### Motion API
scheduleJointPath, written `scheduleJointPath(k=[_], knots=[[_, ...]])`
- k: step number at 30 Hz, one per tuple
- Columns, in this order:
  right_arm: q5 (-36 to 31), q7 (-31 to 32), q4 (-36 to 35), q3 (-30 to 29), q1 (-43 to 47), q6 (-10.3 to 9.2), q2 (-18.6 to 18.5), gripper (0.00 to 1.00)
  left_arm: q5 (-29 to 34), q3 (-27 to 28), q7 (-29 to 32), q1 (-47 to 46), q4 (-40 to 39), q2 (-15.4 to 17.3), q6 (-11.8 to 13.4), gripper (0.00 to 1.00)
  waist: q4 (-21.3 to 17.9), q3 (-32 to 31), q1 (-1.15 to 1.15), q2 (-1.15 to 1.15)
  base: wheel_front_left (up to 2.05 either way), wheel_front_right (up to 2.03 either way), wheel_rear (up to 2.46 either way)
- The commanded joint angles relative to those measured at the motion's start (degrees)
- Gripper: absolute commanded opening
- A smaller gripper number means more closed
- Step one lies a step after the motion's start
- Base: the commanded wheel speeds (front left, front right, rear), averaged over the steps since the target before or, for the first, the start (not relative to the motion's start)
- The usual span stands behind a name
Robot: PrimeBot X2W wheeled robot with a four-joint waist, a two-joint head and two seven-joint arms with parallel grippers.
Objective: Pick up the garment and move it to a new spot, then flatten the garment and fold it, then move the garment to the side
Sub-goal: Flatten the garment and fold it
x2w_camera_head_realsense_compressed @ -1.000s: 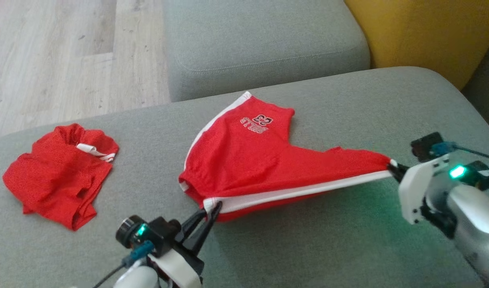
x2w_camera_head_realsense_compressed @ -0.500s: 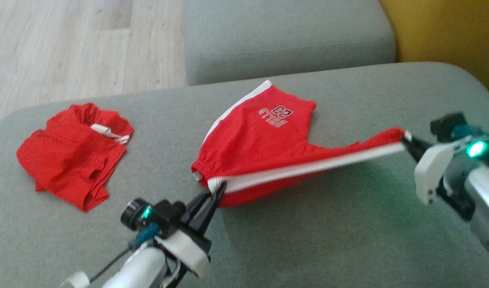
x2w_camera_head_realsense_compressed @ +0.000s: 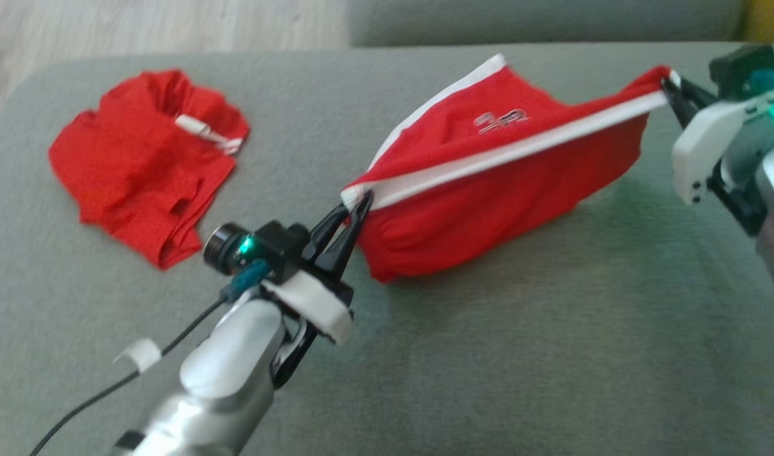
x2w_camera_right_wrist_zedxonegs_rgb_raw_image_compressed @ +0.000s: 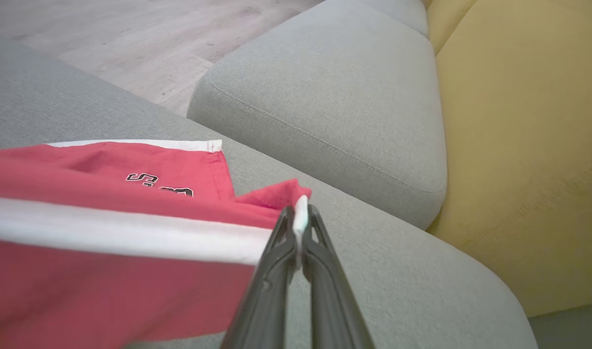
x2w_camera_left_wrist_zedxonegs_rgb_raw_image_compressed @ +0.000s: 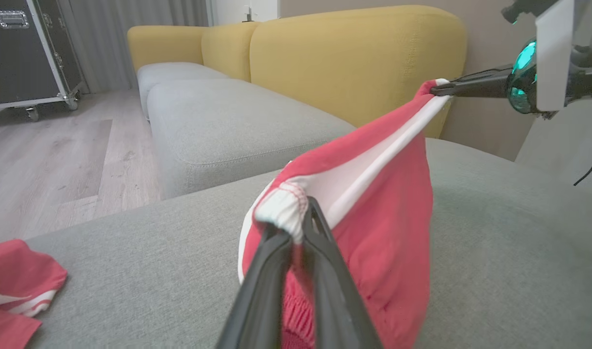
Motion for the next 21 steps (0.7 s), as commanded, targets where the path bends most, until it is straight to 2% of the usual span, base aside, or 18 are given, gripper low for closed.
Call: scheduleJointPath(k=[1,7,15,21], knots=[[-0.72,-0.56,-0.25,0.23,-2.08,0.16,-0.48,0.0,-0.07,2.12,-0.32,-3.29,-0.74,0.56,-0.11,0.0,2.71,2.76,-0.02,0.0,0.0,0.0,0.0],[-4.44,-0.55,5.26,3.35,-8.13,0.16,0.58,0.0,-0.03,2.07,-0.47,-7.19,2.89,-2.17,-0.48,0.0,5.96,6.45,-0.02,0.0,0.0,0.0,0.0],[-4.46,-1.12,10.82,6.11,-13.8,0.16,1.22,0.0,0.14,1.73,-0.55,-11.31,5.37,-5.03,-0.92,0.0,10.0,11.18,-0.02,0.0,0.0,0.0,0.0],[-4.65,-2.17,14.02,7.52,-17.64,0.16,1.01,0.0,0.47,0.87,-0.56,-13.24,5.55,-5.92,-1.19,0.0,11.97,14.18,-0.02,0.0,0.0,0.0,0.0]])
